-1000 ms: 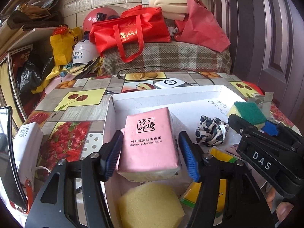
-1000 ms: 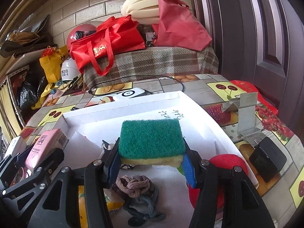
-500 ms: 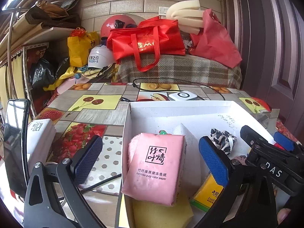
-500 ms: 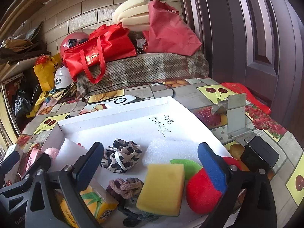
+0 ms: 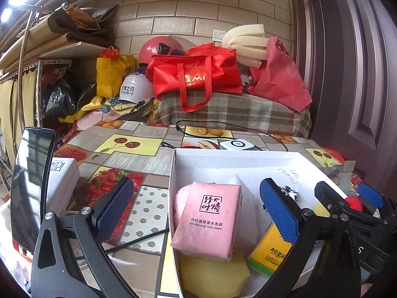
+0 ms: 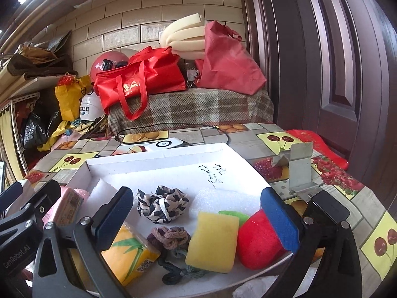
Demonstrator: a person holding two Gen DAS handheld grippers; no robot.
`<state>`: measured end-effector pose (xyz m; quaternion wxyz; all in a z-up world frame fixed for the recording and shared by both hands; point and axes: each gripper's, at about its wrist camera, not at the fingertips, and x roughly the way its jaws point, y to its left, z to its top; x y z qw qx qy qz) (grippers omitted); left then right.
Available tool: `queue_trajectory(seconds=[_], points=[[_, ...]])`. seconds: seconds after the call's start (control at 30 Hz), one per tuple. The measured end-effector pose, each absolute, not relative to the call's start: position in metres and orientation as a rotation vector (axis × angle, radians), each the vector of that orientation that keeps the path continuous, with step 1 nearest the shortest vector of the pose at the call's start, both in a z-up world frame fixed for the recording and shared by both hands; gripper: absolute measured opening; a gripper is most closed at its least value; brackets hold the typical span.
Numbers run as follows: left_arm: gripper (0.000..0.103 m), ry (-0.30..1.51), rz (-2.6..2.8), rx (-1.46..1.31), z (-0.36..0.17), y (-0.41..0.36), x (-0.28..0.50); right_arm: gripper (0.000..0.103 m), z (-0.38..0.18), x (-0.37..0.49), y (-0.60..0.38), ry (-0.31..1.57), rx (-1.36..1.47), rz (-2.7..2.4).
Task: Organize soft objects
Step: 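Withdraw both tools from the box toward the remaining items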
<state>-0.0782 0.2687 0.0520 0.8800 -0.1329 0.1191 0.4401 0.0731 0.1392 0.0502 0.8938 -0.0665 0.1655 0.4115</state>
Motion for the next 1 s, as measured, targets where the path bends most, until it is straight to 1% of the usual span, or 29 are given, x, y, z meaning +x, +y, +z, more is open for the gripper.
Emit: queue_trajectory(seconds=[0.2,0.33,0.43,0.57,0.7,0.8,0.93,0.97,1.0], points=[[0.102,0.252,0.864,-0.267,0.052,0.254,-0.086,0.103,0.051,0.059,0.118,0.295,-0.183,0.885],[0.103,0.269,0.811,-0.133,0.056,0.224,-0.076,0.103,0.052,0.056,0.094,0.269,-0.208,0.907],[0.103,0.287,0.717,-0.086,0.057,0.203,-0.068,0.103,0.052,0.071,0.070,0.291,-0.204,0.880],[0.102,0.327,0.555,-0.063,0.056,0.178,-0.055,0.103,0.049,0.104,0.027,0.376,-0.166,0.823],[0.102,0.412,0.383,-0.068,0.052,0.163,-0.032,0.103,0.034,0.133,0.001,0.574,-0.213,0.880],[0.102,0.496,0.305,-0.061,0.047,0.156,-0.011,0.103,0.021,0.134,0.000,0.657,-0.302,0.934],[0.102,0.534,0.251,-0.014,0.043,0.142,-0.003,0.102,0.006,0.126,0.023,0.716,-0.445,0.947],[0.102,0.544,0.236,0.000,0.043,0.138,-0.001,0.094,0.000,0.126,0.027,0.741,-0.479,0.934],[0.102,0.557,0.221,0.015,0.041,0.135,0.001,0.080,-0.003,0.127,0.030,0.760,-0.494,0.929]])
